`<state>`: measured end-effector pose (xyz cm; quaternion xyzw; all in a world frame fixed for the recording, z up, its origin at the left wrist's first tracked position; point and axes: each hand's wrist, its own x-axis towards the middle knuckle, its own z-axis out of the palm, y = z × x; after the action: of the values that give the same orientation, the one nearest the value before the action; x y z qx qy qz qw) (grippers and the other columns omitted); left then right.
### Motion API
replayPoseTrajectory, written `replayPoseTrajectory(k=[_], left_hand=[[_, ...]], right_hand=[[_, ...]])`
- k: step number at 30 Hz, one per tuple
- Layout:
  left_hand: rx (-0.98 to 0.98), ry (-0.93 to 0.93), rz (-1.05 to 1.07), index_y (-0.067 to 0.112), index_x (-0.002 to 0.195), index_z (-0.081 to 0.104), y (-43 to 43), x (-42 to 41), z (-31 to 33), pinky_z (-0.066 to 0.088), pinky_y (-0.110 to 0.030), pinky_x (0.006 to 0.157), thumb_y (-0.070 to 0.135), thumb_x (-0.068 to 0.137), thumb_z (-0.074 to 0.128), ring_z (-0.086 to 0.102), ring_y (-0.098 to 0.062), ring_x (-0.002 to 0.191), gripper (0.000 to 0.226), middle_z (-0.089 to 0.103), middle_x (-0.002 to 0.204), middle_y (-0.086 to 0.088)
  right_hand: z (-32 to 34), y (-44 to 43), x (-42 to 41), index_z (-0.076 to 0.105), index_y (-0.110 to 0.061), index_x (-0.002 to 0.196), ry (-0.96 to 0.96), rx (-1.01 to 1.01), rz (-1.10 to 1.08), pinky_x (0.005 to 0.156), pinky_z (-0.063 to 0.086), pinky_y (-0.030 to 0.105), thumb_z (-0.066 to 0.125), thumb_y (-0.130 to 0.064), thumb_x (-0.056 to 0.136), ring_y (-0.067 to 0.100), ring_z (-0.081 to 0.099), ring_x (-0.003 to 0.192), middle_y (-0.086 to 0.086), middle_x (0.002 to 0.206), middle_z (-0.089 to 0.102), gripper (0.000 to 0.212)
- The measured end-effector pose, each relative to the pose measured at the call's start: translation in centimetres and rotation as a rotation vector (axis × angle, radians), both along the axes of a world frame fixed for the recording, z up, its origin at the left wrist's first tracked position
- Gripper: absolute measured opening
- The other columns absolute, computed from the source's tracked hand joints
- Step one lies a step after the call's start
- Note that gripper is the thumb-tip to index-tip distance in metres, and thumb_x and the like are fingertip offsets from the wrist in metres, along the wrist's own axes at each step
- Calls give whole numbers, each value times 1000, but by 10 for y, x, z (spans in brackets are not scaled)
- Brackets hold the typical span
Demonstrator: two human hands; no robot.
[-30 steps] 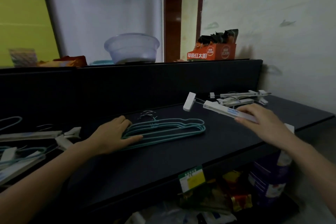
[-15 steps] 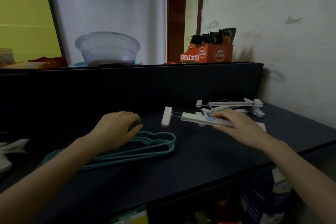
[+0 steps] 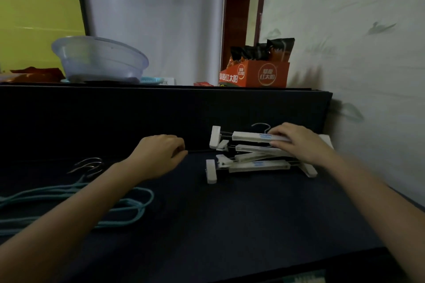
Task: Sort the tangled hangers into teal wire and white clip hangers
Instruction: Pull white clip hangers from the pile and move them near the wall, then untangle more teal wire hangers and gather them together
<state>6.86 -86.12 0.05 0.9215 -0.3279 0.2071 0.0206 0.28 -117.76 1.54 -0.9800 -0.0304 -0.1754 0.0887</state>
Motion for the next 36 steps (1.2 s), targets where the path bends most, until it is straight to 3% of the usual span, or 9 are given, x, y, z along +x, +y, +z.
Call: replayPoseTrajectory(k=[10, 15, 20, 26, 36], left_hand=[[6, 12, 145, 23, 112, 56, 1, 1, -3, 44, -27, 67, 42, 94, 38, 59, -16, 91, 31, 59, 108, 7], [-9, 29, 211, 24, 114, 56, 16, -10, -3, 50, -30, 73, 42, 94, 39, 59, -15, 93, 32, 59, 109, 7], [-55, 4, 271, 22, 114, 57, 50, -33, -2, 49, -33, 78, 40, 95, 40, 55, -15, 100, 31, 59, 110, 5], [-165, -40, 368, 22, 110, 59, 123, -72, 0, 45, -29, 73, 38, 94, 43, 53, -14, 98, 29, 60, 105, 5], [-206, 17, 541, 19, 105, 61, 282, -142, -9, 42, -27, 68, 38, 94, 44, 55, -15, 98, 27, 57, 103, 6]], right_hand=[[-12, -20, 46, 62, -22, 116, 192, 5, 176, 94, 44, 26, 56, -21, 91, 11, 54, 108, -9, 109, 53, 25], [2, -6, 40, 60, -28, 117, 156, -82, 143, 94, 47, 36, 55, -31, 91, 12, 53, 111, -10, 120, 55, 27], [13, 63, 30, 59, -29, 118, 68, -135, 293, 88, 49, 34, 52, -35, 92, 11, 55, 106, -11, 117, 57, 27], [16, 158, 24, 59, -31, 117, 31, -86, 527, 88, 51, 35, 55, -37, 90, 9, 57, 102, -12, 115, 60, 27], [14, 342, -4, 58, -29, 116, 43, -34, 687, 88, 51, 38, 56, -38, 90, 13, 58, 102, -7, 114, 62, 28]])
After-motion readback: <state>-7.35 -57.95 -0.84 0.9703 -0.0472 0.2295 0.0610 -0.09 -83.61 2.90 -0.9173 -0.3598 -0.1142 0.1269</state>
